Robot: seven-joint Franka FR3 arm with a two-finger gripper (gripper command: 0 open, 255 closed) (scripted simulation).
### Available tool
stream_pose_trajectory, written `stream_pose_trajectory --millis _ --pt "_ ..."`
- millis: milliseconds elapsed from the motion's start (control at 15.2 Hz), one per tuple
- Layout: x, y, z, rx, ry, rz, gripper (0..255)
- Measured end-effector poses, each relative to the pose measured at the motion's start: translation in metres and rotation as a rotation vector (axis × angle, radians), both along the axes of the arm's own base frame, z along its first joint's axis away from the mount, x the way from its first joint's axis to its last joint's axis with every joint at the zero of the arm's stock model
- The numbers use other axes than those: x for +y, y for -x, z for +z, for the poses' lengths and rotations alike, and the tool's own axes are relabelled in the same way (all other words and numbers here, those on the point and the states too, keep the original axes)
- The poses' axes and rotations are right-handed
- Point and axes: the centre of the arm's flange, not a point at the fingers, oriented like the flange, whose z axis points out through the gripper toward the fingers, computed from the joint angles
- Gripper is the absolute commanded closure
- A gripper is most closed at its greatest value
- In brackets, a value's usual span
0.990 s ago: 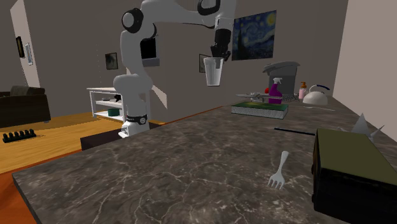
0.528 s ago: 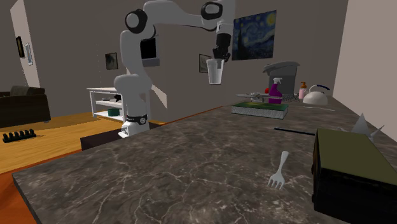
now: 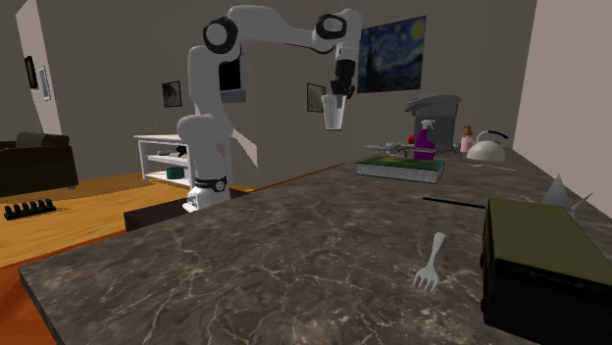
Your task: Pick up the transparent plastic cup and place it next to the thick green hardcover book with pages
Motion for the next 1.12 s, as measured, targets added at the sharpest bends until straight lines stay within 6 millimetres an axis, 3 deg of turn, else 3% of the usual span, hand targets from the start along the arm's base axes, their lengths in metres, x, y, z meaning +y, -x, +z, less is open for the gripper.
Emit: stream_pose_trajectory --millis 1122 --pt "0.198 0.106 0.000 0.000 -0.001 0.001 255"
